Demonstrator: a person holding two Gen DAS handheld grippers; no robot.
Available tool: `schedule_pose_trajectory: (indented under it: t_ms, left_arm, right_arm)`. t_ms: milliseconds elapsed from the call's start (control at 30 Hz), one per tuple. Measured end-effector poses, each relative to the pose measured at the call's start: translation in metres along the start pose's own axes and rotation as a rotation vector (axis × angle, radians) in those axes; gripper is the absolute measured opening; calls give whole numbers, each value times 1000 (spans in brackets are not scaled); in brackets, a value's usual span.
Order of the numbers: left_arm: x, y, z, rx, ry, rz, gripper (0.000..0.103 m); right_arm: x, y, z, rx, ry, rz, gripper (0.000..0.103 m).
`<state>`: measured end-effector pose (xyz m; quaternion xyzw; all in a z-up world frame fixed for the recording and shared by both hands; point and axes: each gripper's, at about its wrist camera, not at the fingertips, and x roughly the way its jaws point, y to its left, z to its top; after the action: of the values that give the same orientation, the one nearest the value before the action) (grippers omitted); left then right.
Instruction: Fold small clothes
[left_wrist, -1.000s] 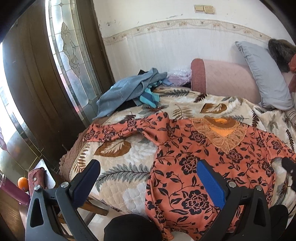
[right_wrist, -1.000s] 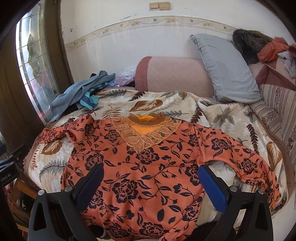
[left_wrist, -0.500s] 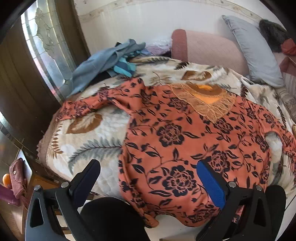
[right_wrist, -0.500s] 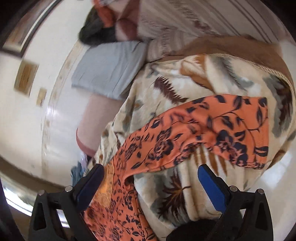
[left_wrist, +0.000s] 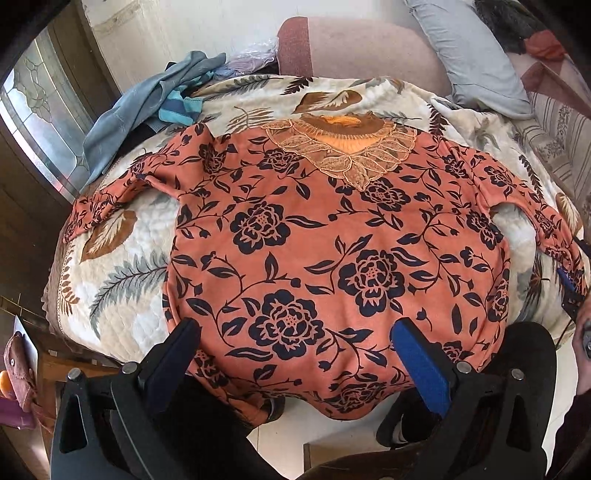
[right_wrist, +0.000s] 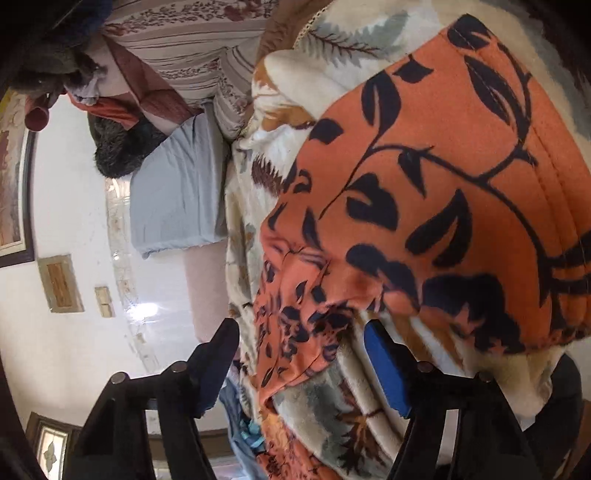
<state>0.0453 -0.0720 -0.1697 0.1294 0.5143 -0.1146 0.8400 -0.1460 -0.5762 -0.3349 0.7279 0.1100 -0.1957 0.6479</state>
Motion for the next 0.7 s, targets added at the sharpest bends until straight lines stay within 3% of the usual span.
schedule_pose_trajectory:
  t_ms: [67, 167, 300, 400, 533, 700]
  left_arm:
    - [1, 2, 2, 4, -1, 5, 103]
    - [4, 4, 5, 13, -6, 5, 103]
    - [15, 9, 22, 21, -24, 4, 103]
    - [30, 20, 45, -2, -65, 33, 103]
    - [61, 44, 86, -93, -126, 70, 103]
    - [105, 83, 133, -268, -211, 154, 103]
  right_arm:
    - [4, -3, 8, -6, -54, -19, 57]
    - [2, -5, 17, 13, -125, -22, 48]
    - [2, 4, 22, -20, -179, -87, 23]
    - [-2, 22, 24, -98, -219, -115, 16]
    - [-5, 68, 19, -255, -257, -109, 14]
    - [16, 150, -22, -494, -231, -72, 14]
